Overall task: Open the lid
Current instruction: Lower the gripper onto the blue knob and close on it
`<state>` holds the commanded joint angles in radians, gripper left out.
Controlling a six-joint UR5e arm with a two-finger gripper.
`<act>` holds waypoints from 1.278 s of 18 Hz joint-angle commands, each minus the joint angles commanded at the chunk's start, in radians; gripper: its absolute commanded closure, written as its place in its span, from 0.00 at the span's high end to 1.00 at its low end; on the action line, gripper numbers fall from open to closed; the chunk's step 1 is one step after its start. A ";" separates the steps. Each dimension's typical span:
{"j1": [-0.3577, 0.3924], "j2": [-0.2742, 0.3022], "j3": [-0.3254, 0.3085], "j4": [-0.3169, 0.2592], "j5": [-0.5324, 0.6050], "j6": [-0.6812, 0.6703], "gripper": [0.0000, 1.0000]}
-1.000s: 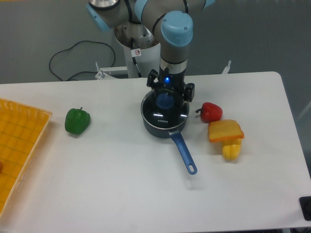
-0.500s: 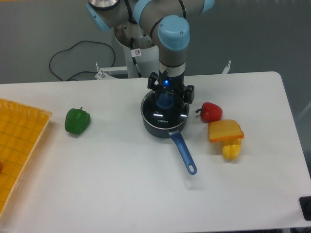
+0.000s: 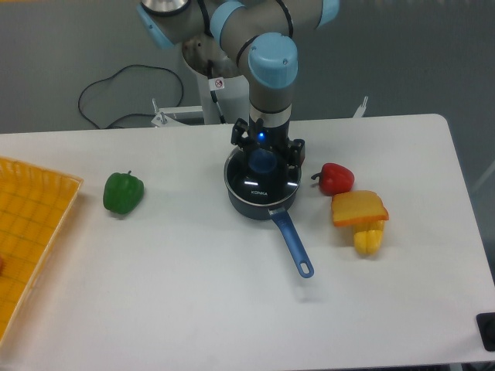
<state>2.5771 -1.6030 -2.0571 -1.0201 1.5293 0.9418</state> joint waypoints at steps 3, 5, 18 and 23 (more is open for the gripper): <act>-0.011 -0.002 -0.002 0.000 0.035 0.002 1.00; -0.012 -0.002 -0.002 -0.002 0.040 0.002 1.00; -0.014 -0.017 0.015 -0.005 0.037 0.006 0.69; -0.014 -0.017 0.031 -0.018 0.035 0.006 0.66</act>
<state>2.5633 -1.6199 -2.0265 -1.0384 1.5647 0.9480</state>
